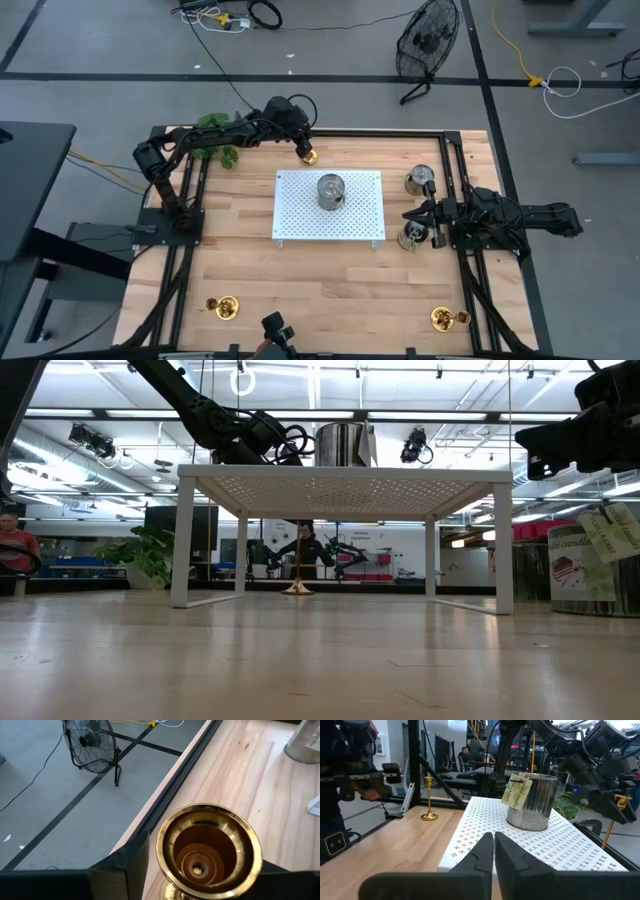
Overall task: Pick & Place candle stick holders
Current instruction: Put the top center golden candle holder on the shelf
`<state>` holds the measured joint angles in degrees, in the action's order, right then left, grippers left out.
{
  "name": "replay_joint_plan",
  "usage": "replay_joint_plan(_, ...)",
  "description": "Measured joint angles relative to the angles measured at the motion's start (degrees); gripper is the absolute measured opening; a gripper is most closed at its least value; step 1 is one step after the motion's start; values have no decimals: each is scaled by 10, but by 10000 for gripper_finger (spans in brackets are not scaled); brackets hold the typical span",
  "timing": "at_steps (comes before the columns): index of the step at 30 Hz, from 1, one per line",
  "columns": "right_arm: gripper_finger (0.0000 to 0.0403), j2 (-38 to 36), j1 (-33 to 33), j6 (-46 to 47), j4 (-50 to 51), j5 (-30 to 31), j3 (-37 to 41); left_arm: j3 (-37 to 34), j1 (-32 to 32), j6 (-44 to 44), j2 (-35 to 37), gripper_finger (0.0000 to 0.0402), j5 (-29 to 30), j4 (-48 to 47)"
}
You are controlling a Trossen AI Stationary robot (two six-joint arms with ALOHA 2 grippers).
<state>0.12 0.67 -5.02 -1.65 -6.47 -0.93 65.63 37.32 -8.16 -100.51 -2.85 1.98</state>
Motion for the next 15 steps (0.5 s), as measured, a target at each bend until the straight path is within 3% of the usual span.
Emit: replay_joint_plan(15,21,0,0,0,0,0,0,0,0,0,0,108,0,0)
